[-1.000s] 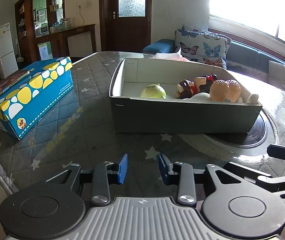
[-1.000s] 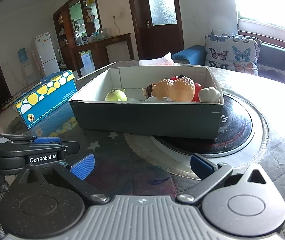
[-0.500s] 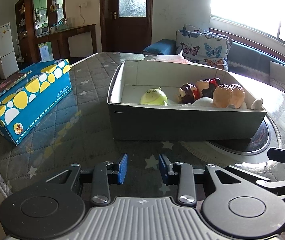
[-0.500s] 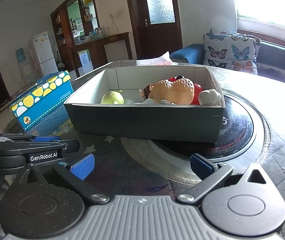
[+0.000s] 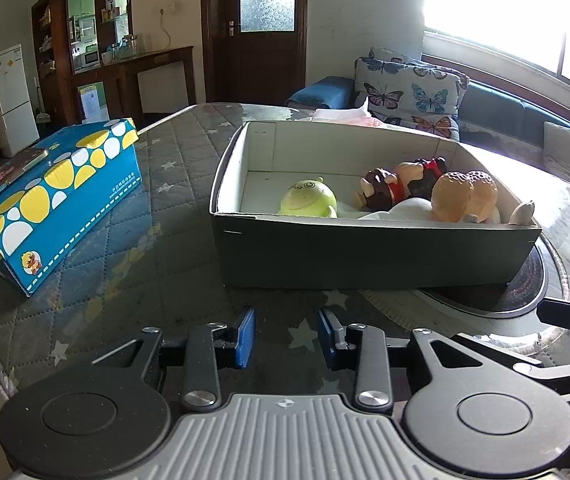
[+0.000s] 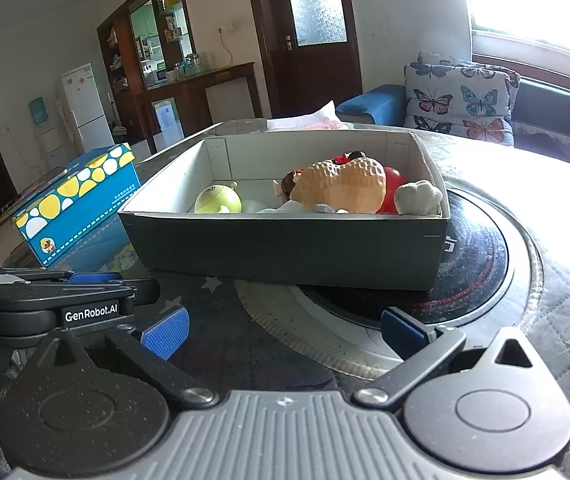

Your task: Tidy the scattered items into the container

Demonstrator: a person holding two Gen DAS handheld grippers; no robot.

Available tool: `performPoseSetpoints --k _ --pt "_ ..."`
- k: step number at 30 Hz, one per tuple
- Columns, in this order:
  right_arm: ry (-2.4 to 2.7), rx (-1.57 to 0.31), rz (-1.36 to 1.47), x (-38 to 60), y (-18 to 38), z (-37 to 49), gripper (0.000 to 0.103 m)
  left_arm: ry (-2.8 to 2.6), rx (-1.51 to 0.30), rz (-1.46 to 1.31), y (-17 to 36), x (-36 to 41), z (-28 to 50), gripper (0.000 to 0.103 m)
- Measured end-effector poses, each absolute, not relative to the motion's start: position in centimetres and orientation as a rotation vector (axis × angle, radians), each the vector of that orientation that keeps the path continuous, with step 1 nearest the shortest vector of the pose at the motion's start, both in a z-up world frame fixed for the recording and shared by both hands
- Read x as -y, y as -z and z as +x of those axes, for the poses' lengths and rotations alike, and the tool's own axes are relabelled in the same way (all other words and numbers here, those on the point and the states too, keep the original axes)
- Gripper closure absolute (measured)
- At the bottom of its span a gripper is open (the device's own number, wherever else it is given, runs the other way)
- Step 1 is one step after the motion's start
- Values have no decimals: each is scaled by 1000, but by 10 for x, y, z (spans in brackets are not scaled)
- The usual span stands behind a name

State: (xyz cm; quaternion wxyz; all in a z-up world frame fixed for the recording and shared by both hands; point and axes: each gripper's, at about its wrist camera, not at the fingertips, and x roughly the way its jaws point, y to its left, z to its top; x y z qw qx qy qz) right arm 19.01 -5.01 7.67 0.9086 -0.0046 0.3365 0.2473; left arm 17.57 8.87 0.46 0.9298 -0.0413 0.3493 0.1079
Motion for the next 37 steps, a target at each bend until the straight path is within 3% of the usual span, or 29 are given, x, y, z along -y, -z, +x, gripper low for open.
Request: performPoseSetpoints --k 37 --pt "-493 -701 -3 52 -74 206 0 -232 -668 -90 -14 -87 190 67"
